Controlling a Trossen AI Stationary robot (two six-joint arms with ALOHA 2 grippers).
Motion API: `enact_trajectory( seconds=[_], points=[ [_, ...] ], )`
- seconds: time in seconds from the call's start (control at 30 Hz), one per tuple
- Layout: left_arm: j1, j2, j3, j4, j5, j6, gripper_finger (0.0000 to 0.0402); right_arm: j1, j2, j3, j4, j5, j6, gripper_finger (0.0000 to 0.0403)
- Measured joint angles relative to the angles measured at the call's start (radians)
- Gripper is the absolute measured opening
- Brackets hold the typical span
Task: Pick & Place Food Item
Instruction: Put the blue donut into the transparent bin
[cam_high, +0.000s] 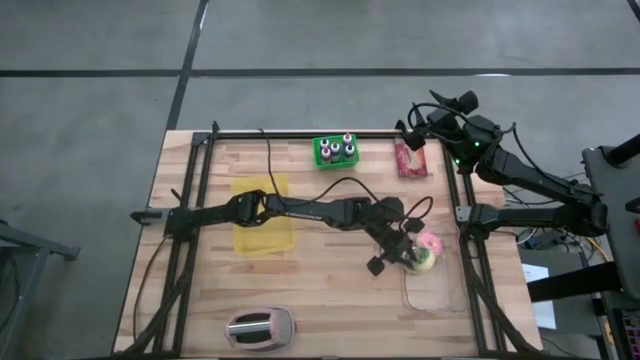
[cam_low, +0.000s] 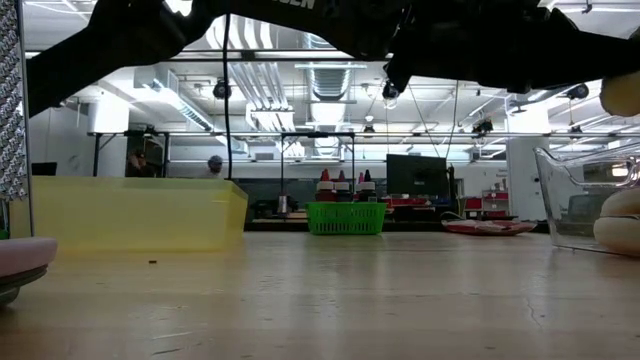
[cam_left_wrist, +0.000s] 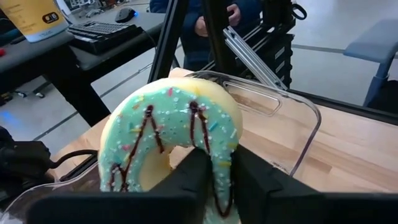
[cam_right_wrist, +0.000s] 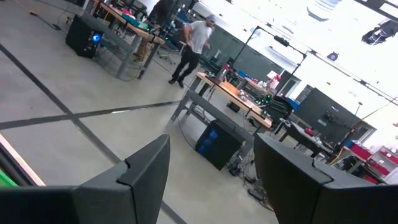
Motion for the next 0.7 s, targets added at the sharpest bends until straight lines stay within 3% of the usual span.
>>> enact_trajectory(
  seconds=[0.33, 0.7],
  points=[
    [0.000, 0.000, 0.000, 0.000, -0.007, -0.057, 0.0228, 0.000, 0.000, 0.000, 0.000, -0.001, -0.020, 0.0228],
    [-0.008, 0.000, 0.000, -0.068, -0.003, -0.017, 0.0240, 0.000, 0.000, 0.000, 0.000, -0.002, -0.020, 0.0228]
  ],
)
